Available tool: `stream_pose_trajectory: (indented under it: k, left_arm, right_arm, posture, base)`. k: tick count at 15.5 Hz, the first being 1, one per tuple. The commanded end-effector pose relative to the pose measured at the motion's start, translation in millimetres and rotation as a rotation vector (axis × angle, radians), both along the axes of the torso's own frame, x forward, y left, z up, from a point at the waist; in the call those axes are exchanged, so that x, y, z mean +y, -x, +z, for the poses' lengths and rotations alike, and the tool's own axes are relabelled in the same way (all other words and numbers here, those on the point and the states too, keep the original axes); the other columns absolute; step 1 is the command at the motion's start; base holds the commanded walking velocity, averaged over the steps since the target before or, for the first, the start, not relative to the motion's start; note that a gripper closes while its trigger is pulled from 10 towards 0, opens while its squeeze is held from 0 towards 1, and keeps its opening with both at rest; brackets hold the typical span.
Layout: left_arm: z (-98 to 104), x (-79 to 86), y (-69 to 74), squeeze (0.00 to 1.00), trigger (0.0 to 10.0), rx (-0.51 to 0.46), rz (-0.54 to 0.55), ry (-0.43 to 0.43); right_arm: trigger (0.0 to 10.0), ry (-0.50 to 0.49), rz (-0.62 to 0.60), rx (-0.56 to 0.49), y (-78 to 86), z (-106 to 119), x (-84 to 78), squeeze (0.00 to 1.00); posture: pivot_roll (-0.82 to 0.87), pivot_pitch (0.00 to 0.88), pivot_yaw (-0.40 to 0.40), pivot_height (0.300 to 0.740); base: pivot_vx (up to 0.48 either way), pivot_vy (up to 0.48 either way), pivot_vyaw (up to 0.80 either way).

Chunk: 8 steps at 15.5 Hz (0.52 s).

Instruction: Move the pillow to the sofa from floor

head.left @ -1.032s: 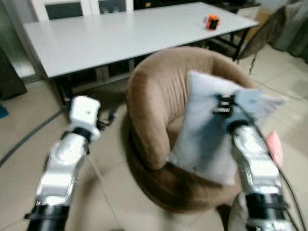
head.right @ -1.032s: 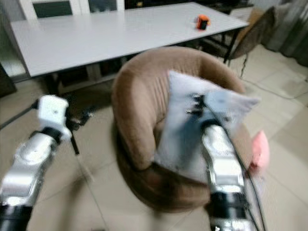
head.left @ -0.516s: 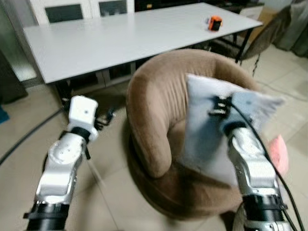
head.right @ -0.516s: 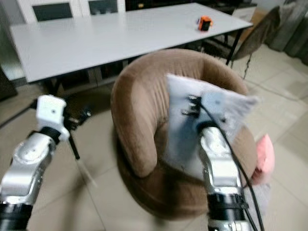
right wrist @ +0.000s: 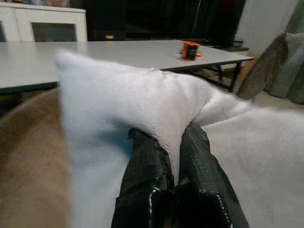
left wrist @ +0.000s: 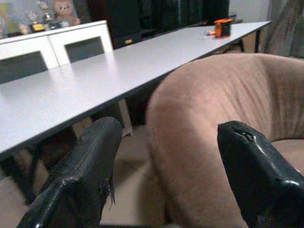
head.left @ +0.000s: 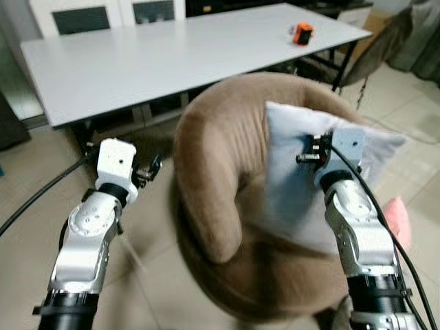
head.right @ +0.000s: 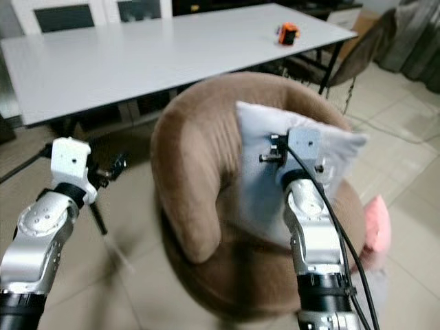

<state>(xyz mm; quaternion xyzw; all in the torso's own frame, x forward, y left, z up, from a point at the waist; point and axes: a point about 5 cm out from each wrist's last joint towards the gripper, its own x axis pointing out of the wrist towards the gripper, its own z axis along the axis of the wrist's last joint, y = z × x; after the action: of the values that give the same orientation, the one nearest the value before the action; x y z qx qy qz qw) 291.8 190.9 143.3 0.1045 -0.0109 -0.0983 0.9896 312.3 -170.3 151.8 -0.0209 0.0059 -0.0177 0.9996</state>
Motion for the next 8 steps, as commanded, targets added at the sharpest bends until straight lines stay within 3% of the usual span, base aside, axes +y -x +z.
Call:
stream_pose_trajectory:
  k: [1, 8]
  left_arm:
    - [2.4, -5.2, 0.5, 0.00, 10.0, -0.010, -0.019, -0.008]
    - [-0.5, -8.2, 3.5, 0.00, 10.0, -0.002, -0.029, -0.006]
  right_arm:
    - [10.0, 0.002, -0.015, -0.058, -1.1, 12.7, -5.8, 0.00]
    - [10.0, 0.018, -0.019, -0.052, -0.5, 10.7, -9.1, 0.00]
  posture:
    - [0.03, 0.000, -0.055, 0.740]
    - [0.03, 0.000, -0.062, 0.740]
  base:
    - [0.311, 0.000, 0.00]
    - [0.304, 0.000, 0.00]
